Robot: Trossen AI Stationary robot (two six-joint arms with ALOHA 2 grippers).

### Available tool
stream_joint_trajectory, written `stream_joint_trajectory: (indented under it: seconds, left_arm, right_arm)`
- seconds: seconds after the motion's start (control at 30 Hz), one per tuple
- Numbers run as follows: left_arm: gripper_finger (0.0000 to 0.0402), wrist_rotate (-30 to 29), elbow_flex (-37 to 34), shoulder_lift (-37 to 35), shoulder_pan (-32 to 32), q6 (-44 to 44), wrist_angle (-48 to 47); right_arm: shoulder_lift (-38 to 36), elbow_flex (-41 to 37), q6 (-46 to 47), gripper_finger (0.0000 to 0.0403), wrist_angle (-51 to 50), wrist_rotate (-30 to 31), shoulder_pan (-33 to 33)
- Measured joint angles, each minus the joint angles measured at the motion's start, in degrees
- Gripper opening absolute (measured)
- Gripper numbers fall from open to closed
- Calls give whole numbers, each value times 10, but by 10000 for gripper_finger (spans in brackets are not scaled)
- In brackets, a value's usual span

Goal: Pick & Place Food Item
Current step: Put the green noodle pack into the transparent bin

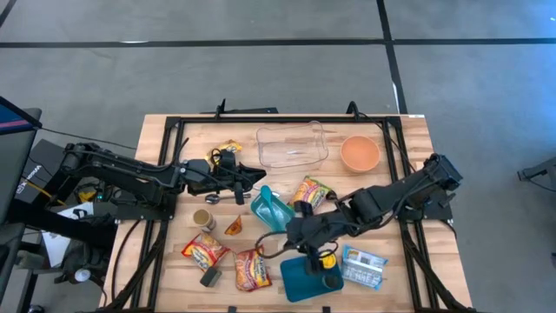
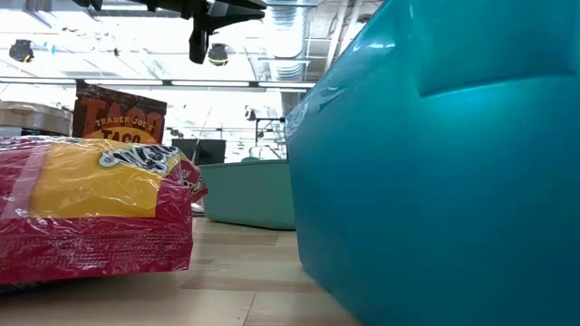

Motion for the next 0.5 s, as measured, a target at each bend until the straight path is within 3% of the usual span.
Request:
stream_joint_trajectory:
  seconds: [0.1,0.3,0.5]
  left_arm:
    - [36,0,0,0,0,0,0]
    - [36,0,0,0,0,0,0]
    - [36,2,0,0,0,0,0]
  right_arm:
    - [0,0,-33,3,17,-2,8]
    - [-8,0,-48,3,14,-67,10]
    - [-21,0,-94,4,9,-72,11]
